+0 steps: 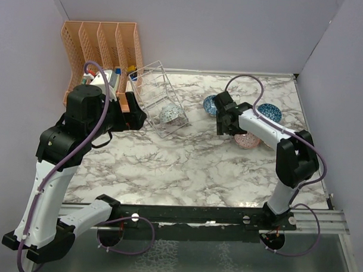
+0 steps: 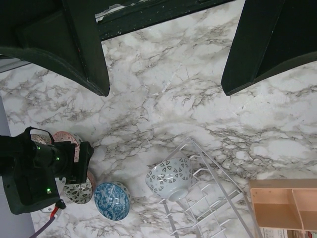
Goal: Load the bowls into the dish rack
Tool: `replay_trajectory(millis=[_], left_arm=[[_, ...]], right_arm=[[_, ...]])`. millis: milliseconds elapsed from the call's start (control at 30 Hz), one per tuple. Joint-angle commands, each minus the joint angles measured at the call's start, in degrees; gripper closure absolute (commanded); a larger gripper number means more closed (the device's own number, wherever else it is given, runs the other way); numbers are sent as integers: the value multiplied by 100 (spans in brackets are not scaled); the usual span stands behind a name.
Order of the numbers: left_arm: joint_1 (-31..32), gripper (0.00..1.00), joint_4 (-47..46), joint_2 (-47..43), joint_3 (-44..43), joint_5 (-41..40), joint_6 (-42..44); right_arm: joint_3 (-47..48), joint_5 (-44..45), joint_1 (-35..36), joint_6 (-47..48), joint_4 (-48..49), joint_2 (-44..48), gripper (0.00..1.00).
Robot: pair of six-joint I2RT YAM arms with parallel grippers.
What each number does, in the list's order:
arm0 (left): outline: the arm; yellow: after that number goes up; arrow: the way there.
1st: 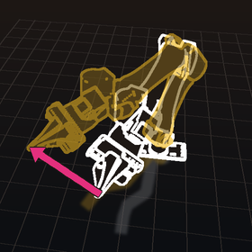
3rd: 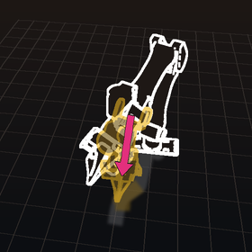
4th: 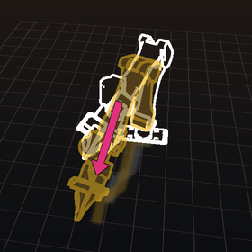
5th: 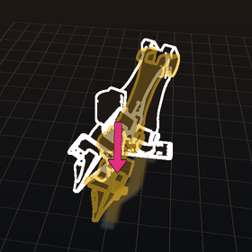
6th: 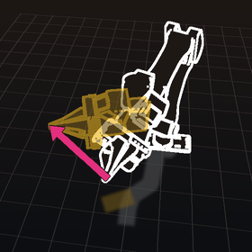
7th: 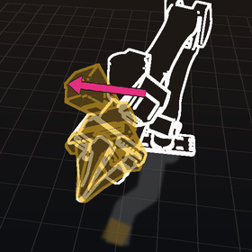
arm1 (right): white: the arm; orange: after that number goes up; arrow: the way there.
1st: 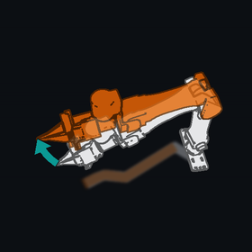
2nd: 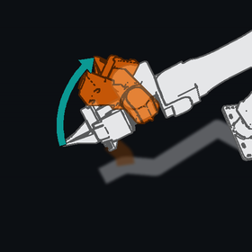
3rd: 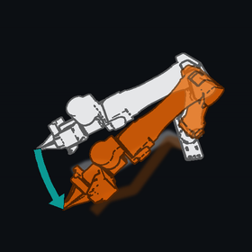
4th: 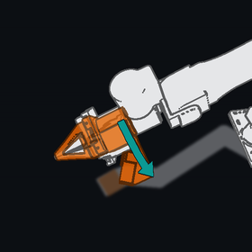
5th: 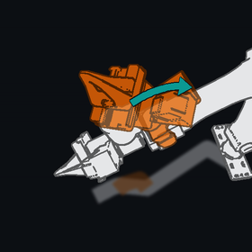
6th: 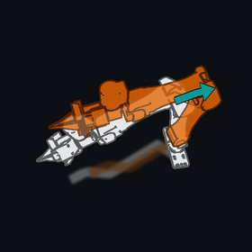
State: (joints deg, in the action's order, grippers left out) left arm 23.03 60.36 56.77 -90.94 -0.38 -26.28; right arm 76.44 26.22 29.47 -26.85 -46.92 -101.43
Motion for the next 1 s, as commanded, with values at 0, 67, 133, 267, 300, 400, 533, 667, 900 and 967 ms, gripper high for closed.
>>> replay_trajectory(millis=[0,67,133,267,300,400,533,667,900,967], left_arm=[[35,1,84,-105,23,-235,-55],[36,1,108,-93,31,-260,-48],[35,1,115,-72,39,-270,-44],[35,1,107,-49,75,-274,-36],[35,1,97,-40,84,-270,-35],[35,1,64,-30,117,-261,-44],[35,1,44,-45,195,-226,-49],[35,1,42,-66,251,-175,-76],[35,1,129,7,62,-102,-27],[35,1,164,22,12,-89,4]], right_arm=[[17,-114,-77,97,488,-299,30],[31,-125,-122,99,547,-428,34],[34,-96,-166,72,581,-520,37],[16,31,-221,11,564,-587,43],[0,56,-230,5,559,-581,44],[-65,170,-241,-1,537,-542,48],[-157,182,-249,25,535,-518,61],[-294,261,-254,14,585,-490,61],[-334,415,-249,-161,447,-290,83],[-369,384,-249,-186,430,-190,93]])
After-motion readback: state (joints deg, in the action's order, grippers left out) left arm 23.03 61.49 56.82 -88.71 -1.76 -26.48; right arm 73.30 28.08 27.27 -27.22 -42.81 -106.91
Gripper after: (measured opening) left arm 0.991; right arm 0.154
